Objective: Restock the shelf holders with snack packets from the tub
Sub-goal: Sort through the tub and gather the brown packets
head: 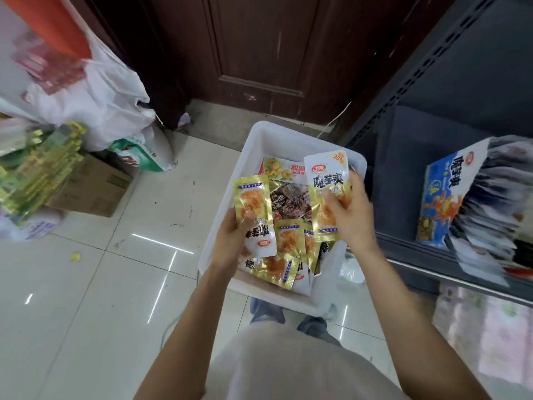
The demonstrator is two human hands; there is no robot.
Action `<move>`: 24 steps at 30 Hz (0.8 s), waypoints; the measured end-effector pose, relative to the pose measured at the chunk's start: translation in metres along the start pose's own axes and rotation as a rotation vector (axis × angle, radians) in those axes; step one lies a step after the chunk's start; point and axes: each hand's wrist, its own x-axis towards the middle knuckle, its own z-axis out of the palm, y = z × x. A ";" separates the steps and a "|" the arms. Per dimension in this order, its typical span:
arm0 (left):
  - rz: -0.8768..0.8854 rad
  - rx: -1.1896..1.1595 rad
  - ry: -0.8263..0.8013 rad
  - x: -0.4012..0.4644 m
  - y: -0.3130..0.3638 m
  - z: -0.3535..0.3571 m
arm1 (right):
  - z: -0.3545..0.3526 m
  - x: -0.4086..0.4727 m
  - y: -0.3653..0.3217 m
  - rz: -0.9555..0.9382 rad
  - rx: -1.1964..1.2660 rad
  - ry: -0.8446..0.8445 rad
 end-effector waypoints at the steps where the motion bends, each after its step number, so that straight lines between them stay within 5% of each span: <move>1: -0.013 -0.061 -0.028 -0.004 0.005 0.002 | -0.006 -0.011 -0.003 0.043 0.126 0.016; 5: 0.100 0.026 -0.198 -0.018 0.029 0.017 | -0.035 -0.043 -0.013 0.173 0.474 0.097; 9: 0.342 0.207 -0.309 -0.039 0.061 0.041 | -0.081 -0.061 -0.030 0.081 0.519 0.186; 16: 0.588 0.262 -0.171 -0.082 0.103 0.114 | -0.205 -0.091 -0.042 -0.103 0.611 0.447; 24: 0.819 0.161 -0.216 -0.125 0.131 0.261 | -0.354 -0.081 0.010 -0.218 0.631 0.691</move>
